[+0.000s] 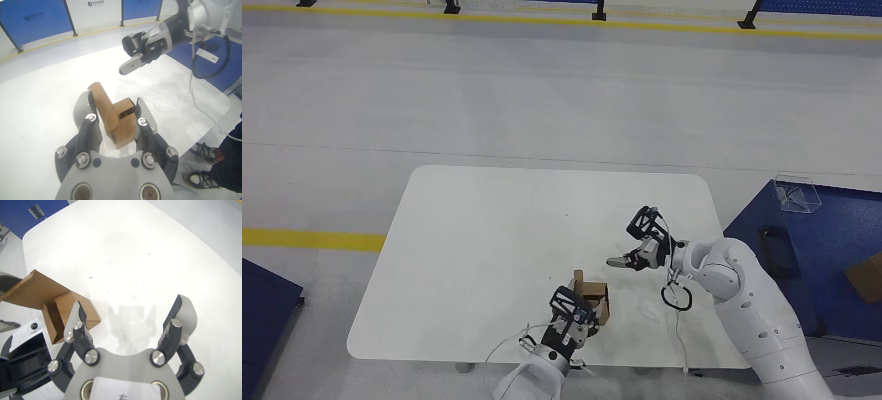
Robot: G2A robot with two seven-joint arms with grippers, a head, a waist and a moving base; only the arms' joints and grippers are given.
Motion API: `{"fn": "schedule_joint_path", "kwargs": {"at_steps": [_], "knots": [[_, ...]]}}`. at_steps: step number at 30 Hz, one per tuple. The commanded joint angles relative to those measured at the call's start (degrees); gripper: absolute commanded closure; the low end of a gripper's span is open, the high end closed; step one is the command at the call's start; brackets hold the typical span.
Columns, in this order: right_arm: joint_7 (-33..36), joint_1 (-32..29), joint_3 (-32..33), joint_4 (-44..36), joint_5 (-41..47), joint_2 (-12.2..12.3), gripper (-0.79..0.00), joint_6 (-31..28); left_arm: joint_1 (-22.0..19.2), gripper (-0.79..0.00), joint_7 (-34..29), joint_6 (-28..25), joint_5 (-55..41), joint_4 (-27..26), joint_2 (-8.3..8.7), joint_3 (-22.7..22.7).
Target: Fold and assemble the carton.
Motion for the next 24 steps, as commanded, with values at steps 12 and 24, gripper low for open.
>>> {"fn": "schedule_joint_path", "kwargs": {"at_steps": [12,24], "knots": [[2.29,-1.45,-1.60,2.18,-10.58,1.07,-0.785,-2.22,-3.91,-0.785,-2.61,-18.05,-3.09,-0.41,0.81,-1.11],[-0.53,-0.02,-7.36,4.69,-12.48,0.05,-0.785,-1.91,-7.71,-0.785,-5.60,-20.32,-4.61,2.52,0.15,1.46]]}}
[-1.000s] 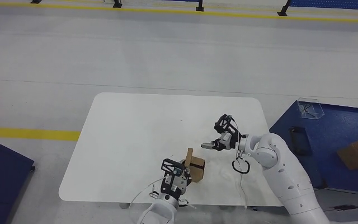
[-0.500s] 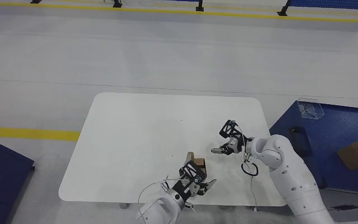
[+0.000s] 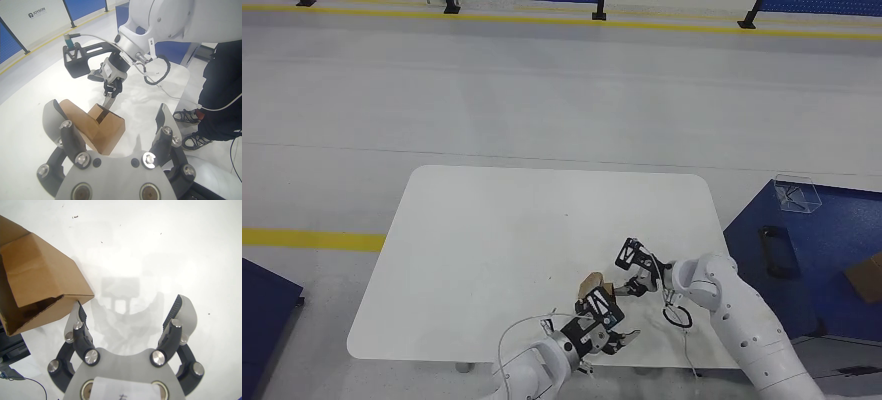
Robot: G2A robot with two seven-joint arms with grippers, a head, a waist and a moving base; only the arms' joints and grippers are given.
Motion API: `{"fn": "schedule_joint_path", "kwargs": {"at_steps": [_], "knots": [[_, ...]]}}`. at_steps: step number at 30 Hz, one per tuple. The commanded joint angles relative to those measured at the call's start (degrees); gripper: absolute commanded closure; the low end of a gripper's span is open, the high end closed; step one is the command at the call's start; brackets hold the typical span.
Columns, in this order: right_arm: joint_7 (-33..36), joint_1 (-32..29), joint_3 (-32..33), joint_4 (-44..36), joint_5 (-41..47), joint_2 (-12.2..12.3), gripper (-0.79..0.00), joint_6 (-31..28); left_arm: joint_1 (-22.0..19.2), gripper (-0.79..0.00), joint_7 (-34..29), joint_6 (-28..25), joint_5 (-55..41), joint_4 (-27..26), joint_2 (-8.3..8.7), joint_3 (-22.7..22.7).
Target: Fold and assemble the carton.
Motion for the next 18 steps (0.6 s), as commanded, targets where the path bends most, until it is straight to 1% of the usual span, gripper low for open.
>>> {"fn": "schedule_joint_path", "kwargs": {"at_steps": [1,6,10,18], "knots": [[-0.28,0.14,-0.39,0.08,-0.12,-0.06,-0.785,0.11,-0.57,-0.785,-0.06,-0.28,-0.12,0.50,-0.18,0.85],[-2.27,0.50,-0.53,0.34,0.72,-0.17,-0.785,0.84,-2.09,-0.785,-1.27,-0.56,-0.43,2.26,-0.66,2.52],[-3.39,0.86,0.05,0.96,2.18,-0.14,-0.785,1.17,-3.17,-0.785,-2.76,0.56,-0.77,4.25,-1.08,3.35],[-6.33,1.08,3.32,2.63,6.58,0.39,-0.785,1.31,-4.33,-0.785,-3.54,1.52,-1.43,6.46,-1.57,4.01]]}}
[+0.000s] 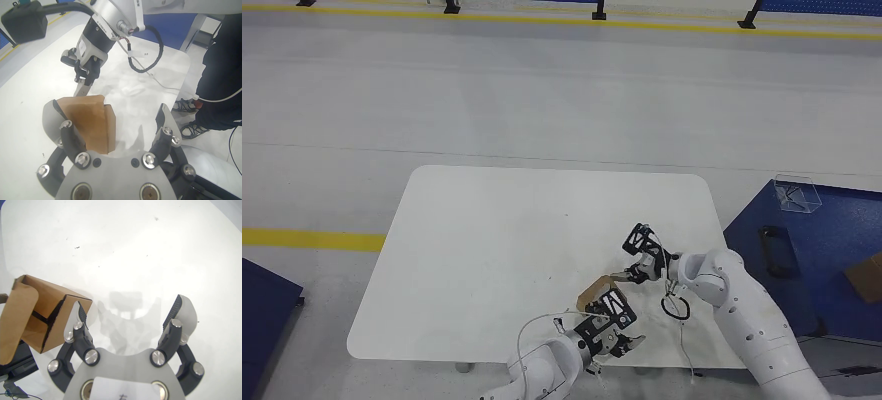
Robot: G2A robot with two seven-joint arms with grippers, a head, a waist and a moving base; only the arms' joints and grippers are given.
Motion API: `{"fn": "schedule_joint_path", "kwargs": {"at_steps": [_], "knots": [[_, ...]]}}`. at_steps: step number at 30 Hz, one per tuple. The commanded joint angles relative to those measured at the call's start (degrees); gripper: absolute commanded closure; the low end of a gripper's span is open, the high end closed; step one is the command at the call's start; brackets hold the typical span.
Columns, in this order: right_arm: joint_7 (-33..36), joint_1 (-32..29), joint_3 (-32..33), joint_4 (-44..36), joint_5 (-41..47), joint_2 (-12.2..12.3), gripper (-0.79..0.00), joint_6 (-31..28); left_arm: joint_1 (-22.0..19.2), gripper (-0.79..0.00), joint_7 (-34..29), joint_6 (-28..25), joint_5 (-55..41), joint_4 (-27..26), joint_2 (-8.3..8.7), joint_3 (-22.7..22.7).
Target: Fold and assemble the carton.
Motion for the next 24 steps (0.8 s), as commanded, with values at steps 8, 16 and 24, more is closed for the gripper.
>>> {"fn": "schedule_joint_path", "kwargs": {"at_steps": [8,16,24], "knots": [[-0.16,-0.89,4.14,0.21,6.66,1.36,-0.785,-8.91,0.41,-0.785,0.36,-0.23,-0.10,0.09,0.00,0.05],[0.07,-3.12,3.64,-2.31,5.77,1.97,-0.785,-11.46,0.79,-0.785,0.73,-0.37,-0.08,0.10,0.09,-0.21],[-0.36,-3.56,2.21,-3.07,5.47,1.96,-0.785,-9.79,1.03,-0.785,1.40,-0.61,-0.22,0.59,0.12,-0.29]]}}
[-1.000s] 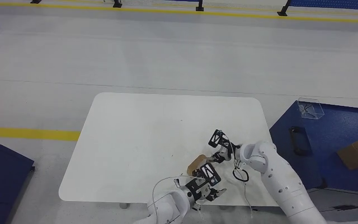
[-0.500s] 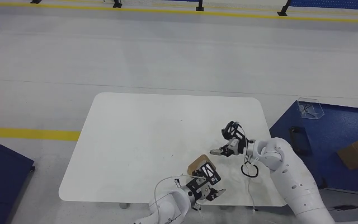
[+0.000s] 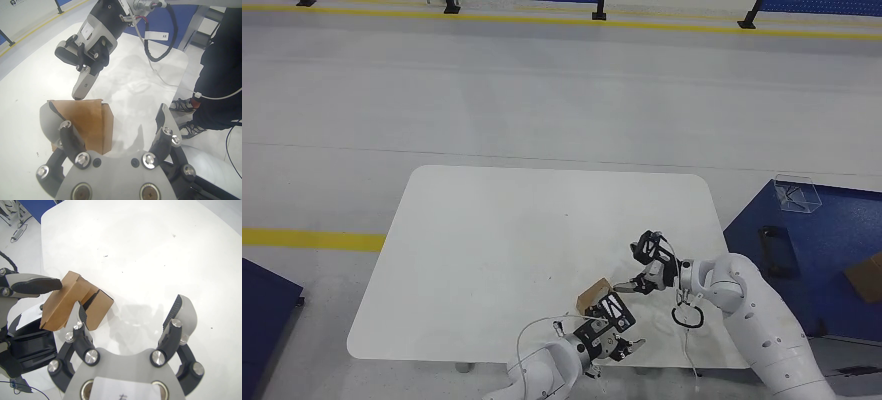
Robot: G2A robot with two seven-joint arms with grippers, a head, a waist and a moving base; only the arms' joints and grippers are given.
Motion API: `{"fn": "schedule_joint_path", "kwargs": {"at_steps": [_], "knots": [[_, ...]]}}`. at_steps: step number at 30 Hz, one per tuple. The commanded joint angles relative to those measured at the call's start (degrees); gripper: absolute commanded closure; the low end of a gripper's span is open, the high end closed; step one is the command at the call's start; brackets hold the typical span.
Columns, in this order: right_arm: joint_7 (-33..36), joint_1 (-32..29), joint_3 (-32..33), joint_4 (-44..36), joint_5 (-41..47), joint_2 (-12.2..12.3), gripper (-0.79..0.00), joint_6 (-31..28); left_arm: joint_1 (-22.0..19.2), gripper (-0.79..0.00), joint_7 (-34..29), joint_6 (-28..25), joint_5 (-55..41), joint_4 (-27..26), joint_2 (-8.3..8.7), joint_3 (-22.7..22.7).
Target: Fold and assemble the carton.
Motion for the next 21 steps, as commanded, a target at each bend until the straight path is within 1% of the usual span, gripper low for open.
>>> {"fn": "schedule_joint_path", "kwargs": {"at_steps": [1,9,18,21], "knots": [[0.12,0.00,-0.41,-0.18,-0.31,-0.01,-0.785,0.30,-0.01,-0.785,0.18,-0.04,0.01,0.31,0.01,-0.04],[-0.38,0.16,-1.72,0.09,-1.48,-0.05,-0.785,1.73,0.03,-0.785,0.44,-0.09,-0.06,1.01,-0.04,0.12],[-0.88,0.17,-2.56,0.00,-1.53,0.03,-0.785,1.79,0.30,-0.785,0.68,-0.02,0.24,1.15,-0.01,0.22],[-1.14,0.25,-2.64,-0.13,-1.64,0.03,-0.785,3.06,0.18,-0.785,-0.06,-0.10,0.82,1.44,-0.02,0.44]]}}
